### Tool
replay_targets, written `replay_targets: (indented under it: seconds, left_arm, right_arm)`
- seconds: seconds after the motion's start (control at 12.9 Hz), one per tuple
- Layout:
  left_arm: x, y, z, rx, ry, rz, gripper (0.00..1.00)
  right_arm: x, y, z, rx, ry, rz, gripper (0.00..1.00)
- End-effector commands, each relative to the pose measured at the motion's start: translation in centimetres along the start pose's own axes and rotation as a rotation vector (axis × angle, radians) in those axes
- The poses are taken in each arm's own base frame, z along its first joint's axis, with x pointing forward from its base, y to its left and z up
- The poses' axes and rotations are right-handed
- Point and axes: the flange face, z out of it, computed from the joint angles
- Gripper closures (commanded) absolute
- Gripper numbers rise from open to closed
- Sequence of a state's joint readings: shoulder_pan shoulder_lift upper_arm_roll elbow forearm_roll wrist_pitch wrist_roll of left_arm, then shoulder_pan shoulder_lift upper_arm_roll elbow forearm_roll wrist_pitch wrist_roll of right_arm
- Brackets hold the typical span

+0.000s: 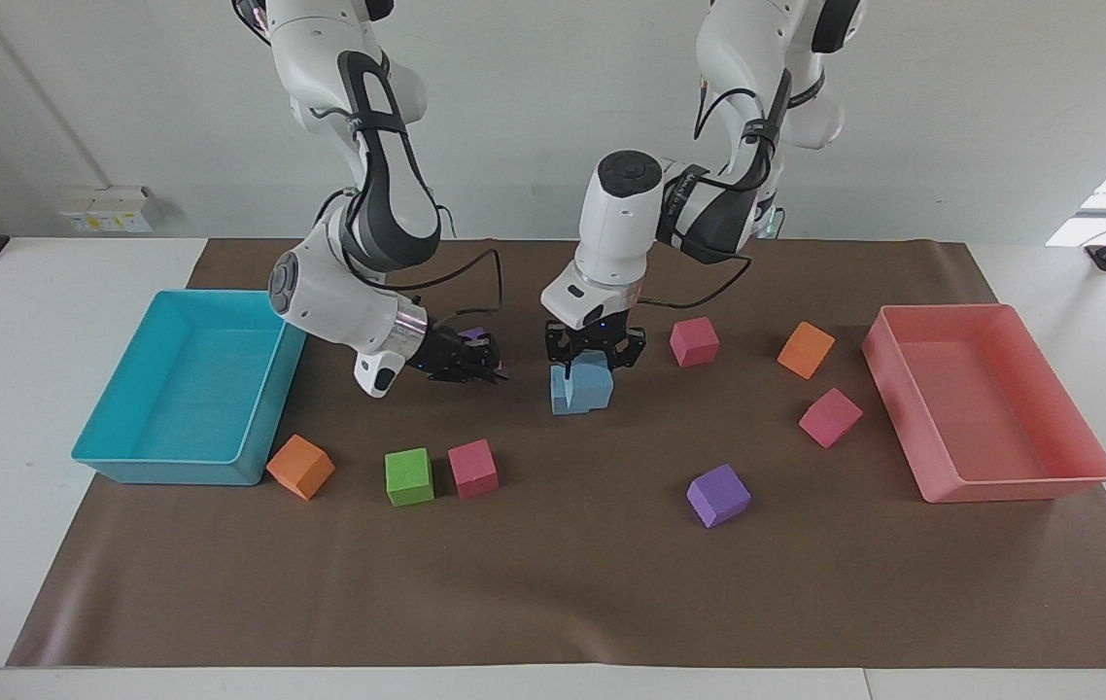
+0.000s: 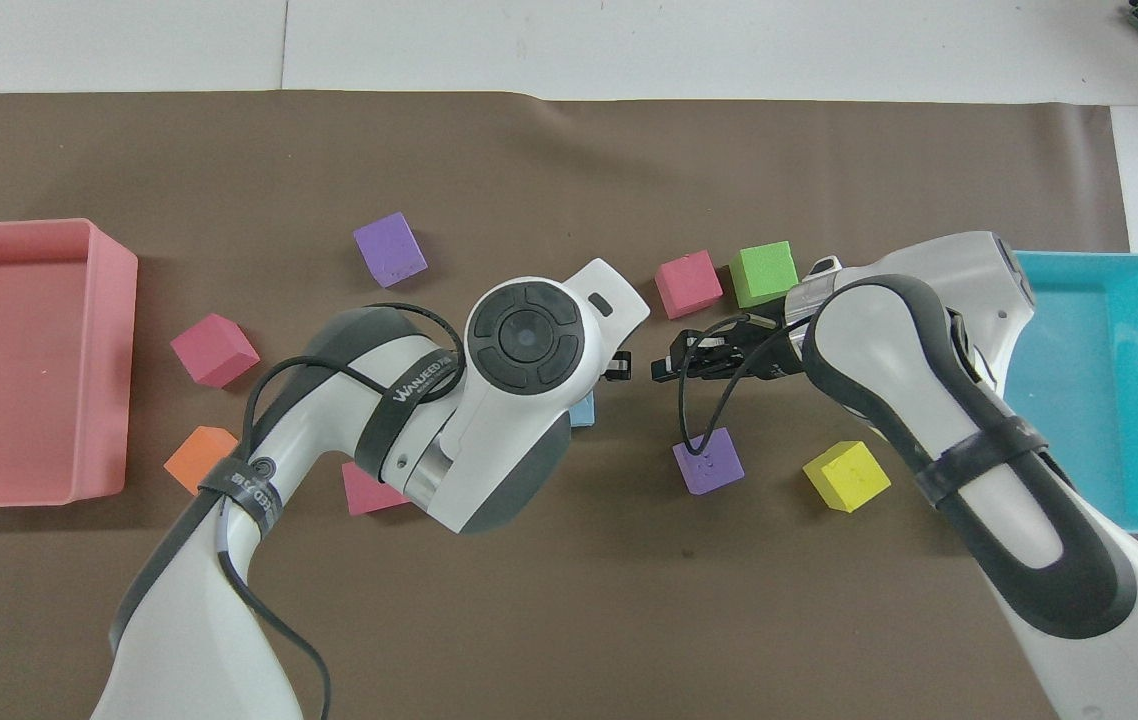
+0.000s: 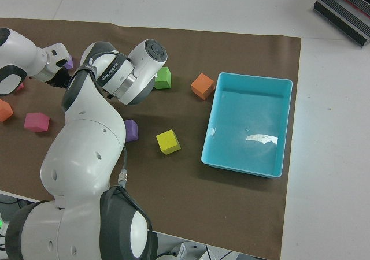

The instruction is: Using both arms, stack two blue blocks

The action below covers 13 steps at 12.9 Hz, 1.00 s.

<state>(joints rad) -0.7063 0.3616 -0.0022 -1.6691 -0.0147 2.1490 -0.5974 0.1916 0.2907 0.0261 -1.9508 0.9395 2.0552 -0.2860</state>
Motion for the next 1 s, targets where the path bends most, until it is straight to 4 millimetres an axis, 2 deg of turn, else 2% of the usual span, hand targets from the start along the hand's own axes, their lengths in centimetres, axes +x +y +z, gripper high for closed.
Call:
replay_targets:
  seconds: [0.0,0.23,0.46,0.93]
  left_arm:
    - [-1.6,1.1,1.0,0.024,-0.028,-0.013,1.0]
    - [-2.5,1.3,1.0,0.036,-0.035,-0.019,1.0]
    - [-2.7,1.2,1.2,0.04,-0.039,-0.015,0.99]
    - [-3.7,0.4,1.6,0.08,-0.036,0.01,0.97]
  right_arm:
    - [-0.5,2.7,1.5,0.084,0.018,-0.013,1.0]
    - [-0.4,3.7,1.8,0.096,0.017,-0.027,1.0]
    - [-0.9,6.7,4.0,0.214,0.06,-0.098,1.0]
    - [-1.0,6.7,4.2,0.218,0.065,-0.099,1.0]
